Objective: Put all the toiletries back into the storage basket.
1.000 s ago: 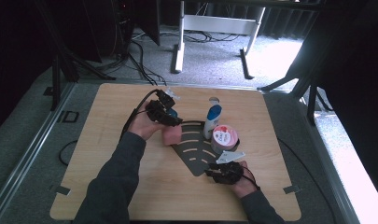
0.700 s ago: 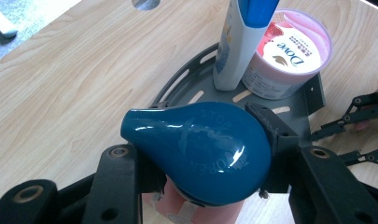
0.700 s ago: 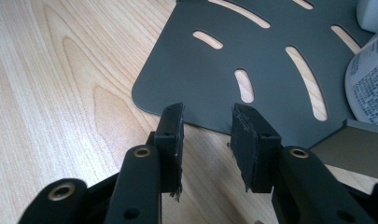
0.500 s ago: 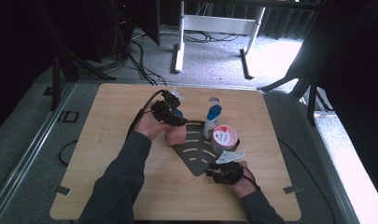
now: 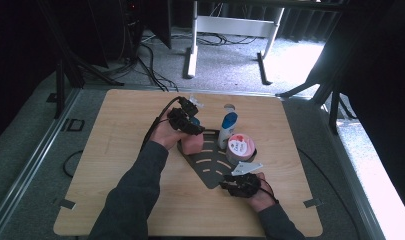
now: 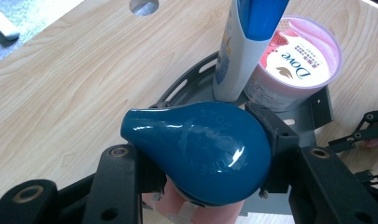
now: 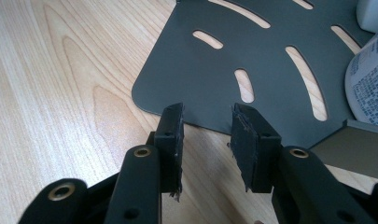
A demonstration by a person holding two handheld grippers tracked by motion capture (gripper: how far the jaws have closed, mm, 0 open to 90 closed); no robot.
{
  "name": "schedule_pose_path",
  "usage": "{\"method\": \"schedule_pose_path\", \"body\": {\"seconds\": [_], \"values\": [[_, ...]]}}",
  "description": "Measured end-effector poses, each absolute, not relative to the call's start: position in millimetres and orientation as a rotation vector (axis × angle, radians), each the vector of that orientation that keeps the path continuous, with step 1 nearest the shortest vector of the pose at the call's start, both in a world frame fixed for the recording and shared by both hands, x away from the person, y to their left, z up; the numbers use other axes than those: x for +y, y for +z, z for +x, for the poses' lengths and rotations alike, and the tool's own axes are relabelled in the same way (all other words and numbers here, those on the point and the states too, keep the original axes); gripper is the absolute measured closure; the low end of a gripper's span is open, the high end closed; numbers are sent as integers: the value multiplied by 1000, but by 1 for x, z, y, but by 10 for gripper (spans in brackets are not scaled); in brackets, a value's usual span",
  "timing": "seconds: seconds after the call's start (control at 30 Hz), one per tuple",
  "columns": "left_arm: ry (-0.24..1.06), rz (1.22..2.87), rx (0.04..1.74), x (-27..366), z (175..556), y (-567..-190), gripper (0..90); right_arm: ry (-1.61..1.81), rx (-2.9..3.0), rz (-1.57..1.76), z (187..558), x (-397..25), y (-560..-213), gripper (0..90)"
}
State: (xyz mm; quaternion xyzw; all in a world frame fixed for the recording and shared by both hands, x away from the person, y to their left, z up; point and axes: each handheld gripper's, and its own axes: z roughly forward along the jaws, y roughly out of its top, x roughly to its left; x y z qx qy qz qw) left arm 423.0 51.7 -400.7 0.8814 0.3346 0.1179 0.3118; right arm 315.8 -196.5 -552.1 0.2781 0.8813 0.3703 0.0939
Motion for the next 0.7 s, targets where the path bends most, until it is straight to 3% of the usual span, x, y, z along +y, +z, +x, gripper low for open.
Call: {"method": "schedule_pose_path", "body": {"seconds": [0.7], "values": [[337, 2330, 897, 33, 433, -414, 530, 1094, 2617, 822, 316, -196, -552, 641]]}}
